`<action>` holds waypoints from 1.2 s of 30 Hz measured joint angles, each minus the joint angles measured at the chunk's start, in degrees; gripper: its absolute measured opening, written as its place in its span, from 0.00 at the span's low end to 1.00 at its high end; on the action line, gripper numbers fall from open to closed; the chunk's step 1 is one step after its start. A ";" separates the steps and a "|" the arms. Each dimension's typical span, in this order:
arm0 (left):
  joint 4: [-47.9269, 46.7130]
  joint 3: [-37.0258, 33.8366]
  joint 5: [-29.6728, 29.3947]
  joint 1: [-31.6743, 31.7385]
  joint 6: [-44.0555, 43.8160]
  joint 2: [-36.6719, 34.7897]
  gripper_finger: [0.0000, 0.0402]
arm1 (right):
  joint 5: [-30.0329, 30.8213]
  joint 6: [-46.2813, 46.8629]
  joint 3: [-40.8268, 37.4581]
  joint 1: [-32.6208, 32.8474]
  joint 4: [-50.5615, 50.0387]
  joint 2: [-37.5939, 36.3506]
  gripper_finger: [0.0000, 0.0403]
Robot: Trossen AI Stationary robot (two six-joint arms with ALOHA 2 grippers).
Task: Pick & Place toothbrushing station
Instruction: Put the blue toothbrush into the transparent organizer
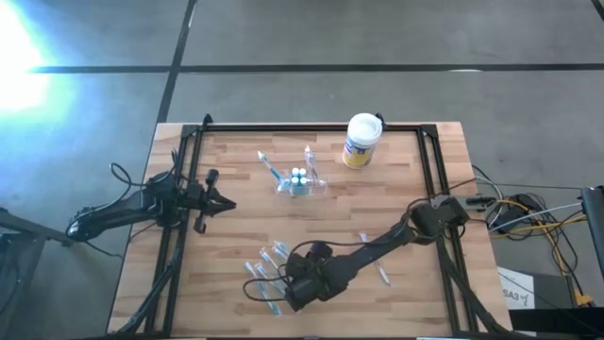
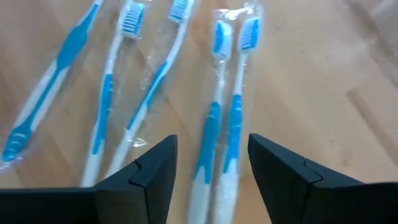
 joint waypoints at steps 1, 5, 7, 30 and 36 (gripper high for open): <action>0.00 0.00 0.02 0.00 -0.35 0.00 0.09 | 0.02 -0.32 0.04 -0.07 -0.48 -0.04 0.48; -0.05 0.00 0.07 0.00 -0.68 0.00 0.10 | -1.38 -0.80 -1.31 -1.05 -1.11 -0.02 0.48; -0.07 0.00 0.07 0.02 -0.70 0.00 0.09 | -1.61 -0.80 -2.54 -1.42 -0.97 -0.02 0.47; -0.51 0.00 0.07 0.00 -1.40 -0.02 0.10 | -5.84 -5.01 -9.83 -2.38 5.20 -0.24 0.41; -0.49 0.00 0.07 0.00 -1.38 -0.02 0.10 | -7.31 -5.91 -10.52 -2.89 5.34 -0.42 0.25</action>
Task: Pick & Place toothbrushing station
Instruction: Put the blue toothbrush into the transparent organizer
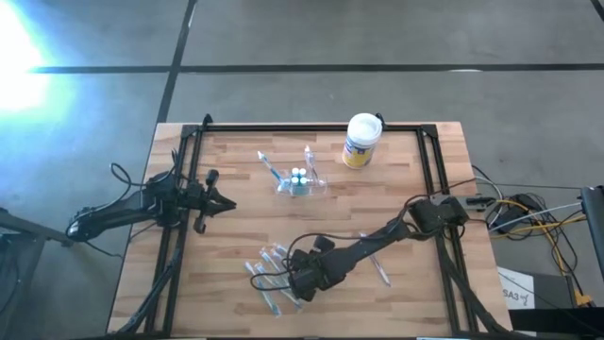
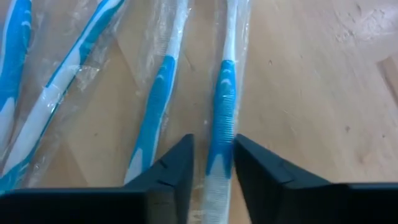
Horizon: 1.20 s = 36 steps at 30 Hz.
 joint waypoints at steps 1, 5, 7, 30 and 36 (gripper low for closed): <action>0.00 -0.01 0.00 0.00 0.00 0.00 0.10 | -0.01 -0.73 0.02 -0.04 -0.09 0.00 0.21; 0.14 -0.02 0.00 0.00 0.00 0.00 0.09 | 0.91 -4.47 0.23 -0.40 -1.49 -0.76 0.07; 0.18 -0.02 0.00 0.00 0.00 0.00 0.08 | 2.52 -5.41 0.09 -0.74 -2.31 -1.87 0.04; 16.47 0.87 0.96 0.00 -1.25 0.09 0.06 | 2.98 -53.90 -6.39 -0.72 29.85 -27.41 0.03; 15.17 0.81 1.42 0.02 -2.55 0.15 0.05 | -4.33 -56.94 -15.29 -2.03 42.84 -28.28 0.03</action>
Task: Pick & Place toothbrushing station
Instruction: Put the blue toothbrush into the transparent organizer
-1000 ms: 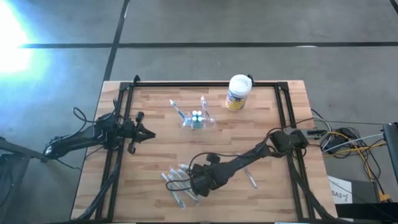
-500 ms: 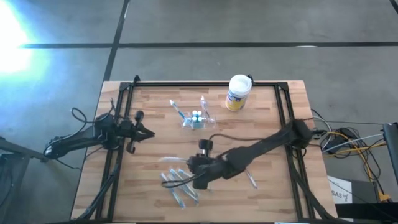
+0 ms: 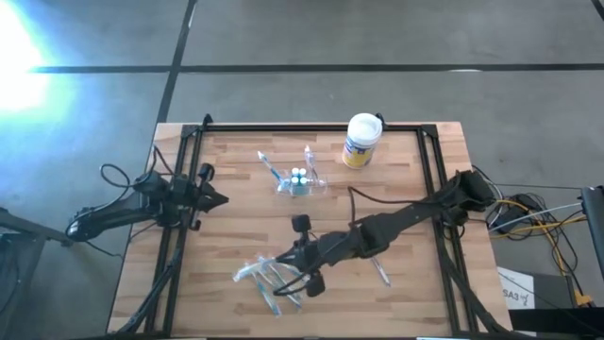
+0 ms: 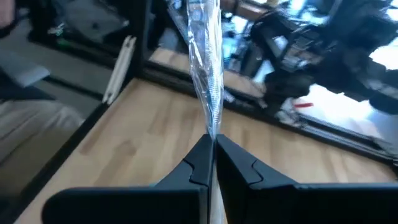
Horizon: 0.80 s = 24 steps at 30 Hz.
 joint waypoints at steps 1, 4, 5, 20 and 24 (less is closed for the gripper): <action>-0.52 0.00 0.13 -0.02 -0.09 0.19 0.06 | -1.70 -0.30 -1.60 -0.56 1.81 -0.17 0.03; -0.87 -0.02 0.06 -0.02 2.11 0.30 0.07 | -6.16 -1.62 -5.92 -2.82 4.94 -1.93 0.02; -0.76 -0.02 0.01 -0.02 3.57 0.35 0.07 | -7.44 -1.98 -7.14 -3.88 5.72 -2.63 0.02; 0.34 -1.09 -7.67 0.01 11.55 1.11 0.09 | -30.96 -4.83 -31.43 -20.05 36.62 -9.34 0.02; 0.80 -1.28 -12.98 0.01 12.42 2.04 0.10 | -34.07 -4.57 -33.48 -22.45 37.83 -9.33 0.02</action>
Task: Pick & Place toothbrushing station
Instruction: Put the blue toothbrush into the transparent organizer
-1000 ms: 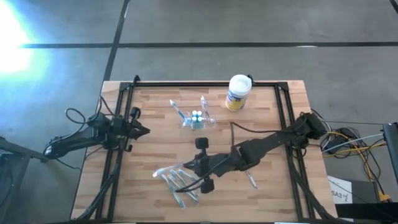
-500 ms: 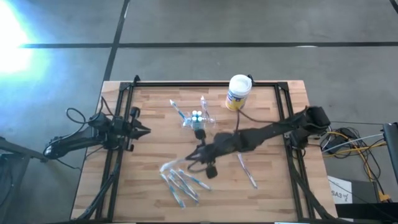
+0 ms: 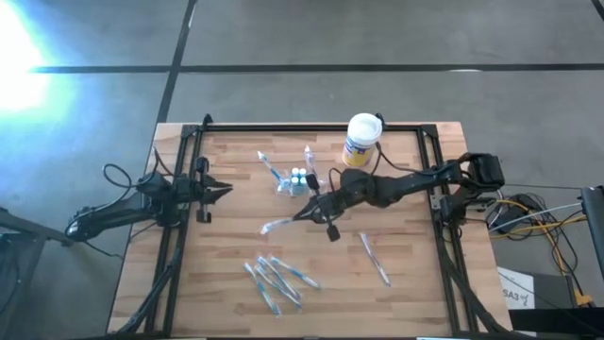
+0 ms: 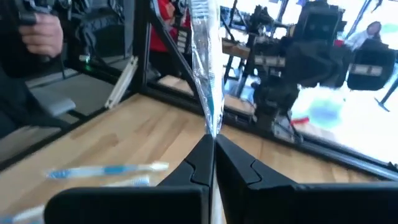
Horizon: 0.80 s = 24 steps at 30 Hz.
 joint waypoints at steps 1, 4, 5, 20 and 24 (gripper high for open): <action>0.39 -0.17 -0.92 0.00 0.07 0.29 0.11 | -0.46 -0.10 -0.49 -0.44 0.20 0.08 0.02; 3.71 -0.58 -2.28 0.00 1.08 1.66 0.15 | -1.05 -0.17 -1.24 -1.24 1.24 0.10 0.02; 4.68 -0.58 -2.26 -0.02 1.33 2.36 0.17 | -1.15 -0.22 -1.32 -1.41 1.36 0.10 0.02; 21.87 0.05 0.61 -0.09 1.11 16.08 0.61 | -1.26 1.53 0.35 -5.37 7.42 0.10 0.02; 22.21 3.18 1.81 -0.11 0.60 20.23 0.64 | -1.23 2.56 2.52 -6.40 6.93 0.10 0.02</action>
